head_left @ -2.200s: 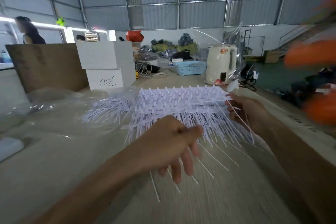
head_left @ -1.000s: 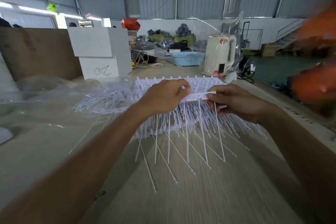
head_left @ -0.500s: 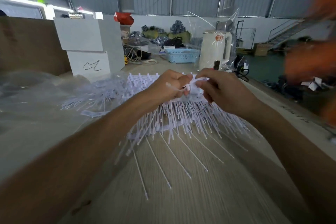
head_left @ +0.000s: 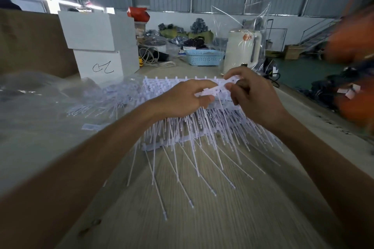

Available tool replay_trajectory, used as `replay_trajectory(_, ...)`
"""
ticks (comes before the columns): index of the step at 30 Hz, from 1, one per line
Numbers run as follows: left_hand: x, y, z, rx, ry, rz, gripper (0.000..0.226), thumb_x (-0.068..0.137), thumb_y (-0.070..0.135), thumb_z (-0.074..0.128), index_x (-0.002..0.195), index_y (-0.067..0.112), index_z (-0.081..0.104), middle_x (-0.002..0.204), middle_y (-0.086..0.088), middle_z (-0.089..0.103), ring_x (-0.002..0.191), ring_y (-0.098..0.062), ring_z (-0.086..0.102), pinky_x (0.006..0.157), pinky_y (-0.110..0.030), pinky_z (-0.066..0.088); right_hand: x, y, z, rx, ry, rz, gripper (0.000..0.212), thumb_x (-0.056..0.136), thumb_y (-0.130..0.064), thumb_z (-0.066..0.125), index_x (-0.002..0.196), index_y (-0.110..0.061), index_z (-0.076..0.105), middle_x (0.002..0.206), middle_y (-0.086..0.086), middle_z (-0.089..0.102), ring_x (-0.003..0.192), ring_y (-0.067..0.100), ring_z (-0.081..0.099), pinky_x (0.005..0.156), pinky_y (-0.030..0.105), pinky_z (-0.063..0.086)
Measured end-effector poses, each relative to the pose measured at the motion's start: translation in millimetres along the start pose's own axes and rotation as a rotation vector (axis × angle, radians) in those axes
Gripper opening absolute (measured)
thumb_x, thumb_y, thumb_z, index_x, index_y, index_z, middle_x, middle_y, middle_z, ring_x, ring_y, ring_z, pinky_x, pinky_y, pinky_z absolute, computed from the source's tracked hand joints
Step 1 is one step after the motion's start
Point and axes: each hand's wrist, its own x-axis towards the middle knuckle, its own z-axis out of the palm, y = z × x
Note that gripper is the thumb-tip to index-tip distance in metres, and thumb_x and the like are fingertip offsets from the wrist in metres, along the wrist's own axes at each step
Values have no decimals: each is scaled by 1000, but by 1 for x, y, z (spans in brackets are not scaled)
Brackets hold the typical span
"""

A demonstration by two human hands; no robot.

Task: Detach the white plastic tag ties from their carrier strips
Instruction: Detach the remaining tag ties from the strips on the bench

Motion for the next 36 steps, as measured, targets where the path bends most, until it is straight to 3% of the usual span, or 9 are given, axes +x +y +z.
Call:
replay_trajectory(4, -13, -5, 11, 40, 126, -72, 26, 102, 41, 51, 101, 19, 65, 88, -1, 70, 67, -13, 64, 68, -34, 51, -3, -8, 2, 294, -83, 79, 13, 103, -11, 51, 111, -4, 59, 66, 10, 65, 44, 13, 49, 45, 20, 42)
replay_trajectory(11, -33, -11, 19, -25, 350, -120, 30, 103, 42, 47, 79, 33, 63, 68, 12, 67, 62, -8, 64, 65, -30, 50, -8, -16, 16, 723, -108, 291, 6, 105, -15, 50, 102, -14, 55, 66, 7, 64, 47, 18, 46, 43, 21, 32)
replay_trajectory(13, -37, -11, 17, -111, 357, -105, 28, 103, 33, 50, 78, 32, 64, 68, 13, 68, 62, -6, 61, 66, -35, 49, -12, -18, 25, 626, -79, 234, 6, 105, -16, 49, 100, -17, 53, 62, 6, 62, 46, 18, 47, 44, 22, 35)
replay_trajectory(17, -40, -7, 11, -171, 415, -94, 32, 104, 30, 51, 74, 28, 62, 56, 16, 58, 51, 2, 49, 59, -26, 39, -19, -17, 34, 38, -64, -119, 10, 104, -19, 49, 111, -13, 53, 60, 2, 56, 57, 25, 56, 59, 39, 47)
replay_trajectory(20, -41, -5, 12, -224, 369, -110, 30, 102, 22, 54, 75, 20, 65, 59, 6, 57, 57, -11, 50, 61, -28, 40, -16, -14, 34, -35, -34, -170, 10, 103, -19, 51, 107, -13, 57, 63, -10, 50, 62, 22, 52, 63, 42, 48)
replay_trajectory(28, -42, -9, 16, -442, 224, -108, 28, 101, 16, 56, 77, 9, 70, 55, 6, 50, 54, -7, 44, 51, -15, 33, -13, 6, 9, -158, -27, -348, 16, 103, -19, 54, 104, -11, 69, 93, 3, 70, 81, 21, 61, 73, 40, 50)
replay_trajectory(32, -42, -8, 5, -489, 203, -68, 37, 99, 16, 57, 68, 26, 74, 63, 10, 63, 79, -23, 49, 61, -16, 40, -7, 11, 0, -126, 141, -152, 17, 104, -14, 52, 105, -11, 69, 88, 10, 72, 66, 8, 61, 67, 32, 54)
replay_trajectory(34, -43, -7, -1, -459, 209, -24, 36, 100, 19, 57, 68, 28, 70, 60, 14, 58, 74, -19, 48, 71, -24, 42, -4, 16, -10, 85, 191, 85, 16, 104, -15, 51, 109, -20, 65, 75, 3, 66, 59, 10, 55, 58, 28, 49)
replay_trajectory(36, -45, -6, -5, -403, 233, 10, 33, 101, 23, 56, 71, 29, 69, 60, 15, 52, 67, -10, 48, 68, -18, 42, -4, 14, -15, 195, 149, 135, 19, 103, -13, 51, 114, -22, 64, 70, 3, 63, 57, 18, 50, 52, 29, 42)
